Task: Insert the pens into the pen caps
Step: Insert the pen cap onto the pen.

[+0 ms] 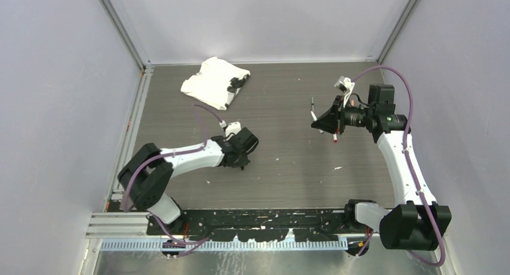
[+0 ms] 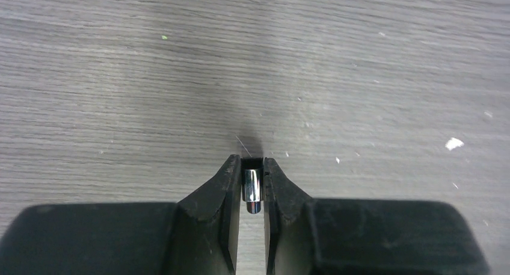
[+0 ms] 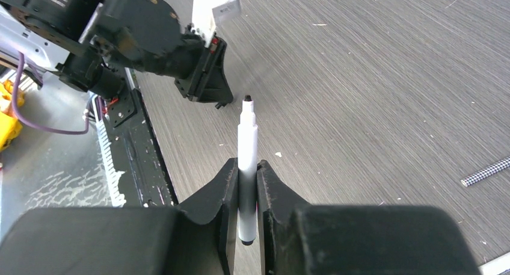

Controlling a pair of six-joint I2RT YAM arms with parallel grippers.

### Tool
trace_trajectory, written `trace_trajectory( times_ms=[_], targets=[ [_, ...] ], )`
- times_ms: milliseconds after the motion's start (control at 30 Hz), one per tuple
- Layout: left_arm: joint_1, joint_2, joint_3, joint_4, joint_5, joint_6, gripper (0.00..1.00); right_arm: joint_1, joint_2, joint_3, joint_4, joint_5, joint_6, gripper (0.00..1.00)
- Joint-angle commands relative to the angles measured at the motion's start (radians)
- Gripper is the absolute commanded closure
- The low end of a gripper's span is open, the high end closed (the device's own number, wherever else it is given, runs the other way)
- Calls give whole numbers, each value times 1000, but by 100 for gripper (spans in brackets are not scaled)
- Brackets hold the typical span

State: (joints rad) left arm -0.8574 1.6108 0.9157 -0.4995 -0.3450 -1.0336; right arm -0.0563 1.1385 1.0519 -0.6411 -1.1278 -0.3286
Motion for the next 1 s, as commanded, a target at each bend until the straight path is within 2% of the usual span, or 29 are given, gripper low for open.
trace_trajectory(
  times_ms=[0, 133, 267, 400, 567, 733, 867, 967],
  targets=[
    [-5, -207, -93, 247, 53, 141, 99, 0, -35, -13, -2, -41, -33, 99],
    [-3, -412, -300, 699, 194, 263, 99, 27, -56, -47, 29, -40, -31, 99],
    [-3, -539, -404, 956, 220, 290, 99, 71, -90, -94, 118, -17, 25, 99],
    [-3, -593, -485, 1230, 239, 264, 99, 153, -116, -141, 222, 3, 92, 99],
    [-3, -573, -520, 1486, 239, 235, 99, 234, -148, -217, 401, -19, 227, 96],
    [-3, -486, -497, 1697, 274, 217, 99, 287, -120, -307, 719, -42, 482, 98],
    [-14, -394, -456, 1813, 275, 207, 99, 332, -99, -332, 805, -21, 530, 99],
    [-44, -319, -431, 1927, 241, 218, 99, 346, -97, -372, 937, -4, 625, 99]
  ],
)
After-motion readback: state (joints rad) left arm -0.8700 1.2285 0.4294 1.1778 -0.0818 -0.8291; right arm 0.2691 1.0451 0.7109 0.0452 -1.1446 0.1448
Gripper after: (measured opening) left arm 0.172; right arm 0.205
